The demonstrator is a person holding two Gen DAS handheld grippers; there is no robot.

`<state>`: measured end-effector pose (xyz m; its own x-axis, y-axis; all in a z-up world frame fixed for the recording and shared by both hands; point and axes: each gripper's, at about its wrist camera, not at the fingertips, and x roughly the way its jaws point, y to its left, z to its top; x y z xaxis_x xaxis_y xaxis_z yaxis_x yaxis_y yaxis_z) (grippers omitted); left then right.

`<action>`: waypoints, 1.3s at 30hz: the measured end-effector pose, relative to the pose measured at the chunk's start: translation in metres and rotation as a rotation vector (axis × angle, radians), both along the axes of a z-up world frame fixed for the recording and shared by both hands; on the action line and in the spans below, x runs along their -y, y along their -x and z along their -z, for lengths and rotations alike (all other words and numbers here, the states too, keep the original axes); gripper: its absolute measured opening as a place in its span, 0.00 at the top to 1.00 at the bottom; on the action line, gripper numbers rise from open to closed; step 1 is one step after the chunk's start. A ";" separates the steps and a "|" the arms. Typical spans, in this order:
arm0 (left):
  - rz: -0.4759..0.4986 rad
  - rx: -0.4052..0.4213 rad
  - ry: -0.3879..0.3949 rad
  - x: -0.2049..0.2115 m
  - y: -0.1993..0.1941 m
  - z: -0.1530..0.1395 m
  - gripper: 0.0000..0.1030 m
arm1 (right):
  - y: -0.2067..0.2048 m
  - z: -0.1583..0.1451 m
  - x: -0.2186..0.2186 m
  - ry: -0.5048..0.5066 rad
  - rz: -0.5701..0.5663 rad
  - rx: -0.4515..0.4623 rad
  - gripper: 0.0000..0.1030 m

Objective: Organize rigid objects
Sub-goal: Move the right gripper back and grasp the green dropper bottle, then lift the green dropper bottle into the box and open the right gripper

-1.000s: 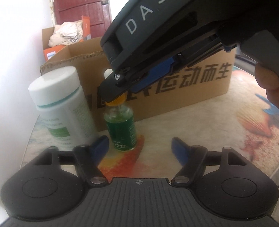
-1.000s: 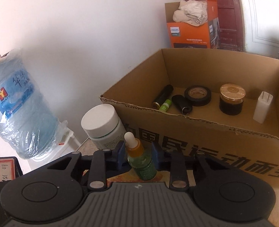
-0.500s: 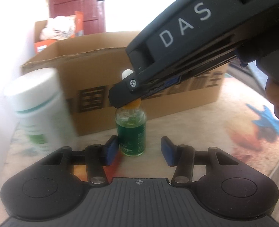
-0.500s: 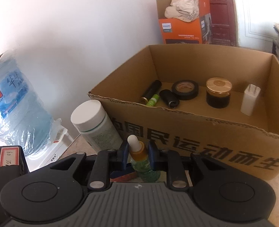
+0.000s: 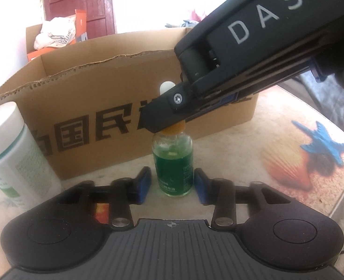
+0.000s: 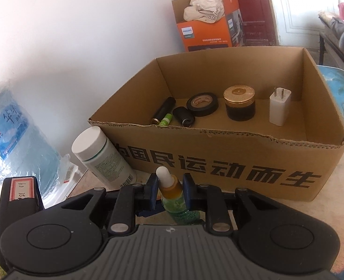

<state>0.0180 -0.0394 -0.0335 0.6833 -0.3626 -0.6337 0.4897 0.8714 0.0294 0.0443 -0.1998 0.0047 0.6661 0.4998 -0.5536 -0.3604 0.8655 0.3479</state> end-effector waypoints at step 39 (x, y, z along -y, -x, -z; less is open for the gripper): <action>0.009 -0.066 -0.013 0.040 -0.017 0.003 0.70 | 0.011 0.000 0.029 -0.019 0.046 -0.042 0.75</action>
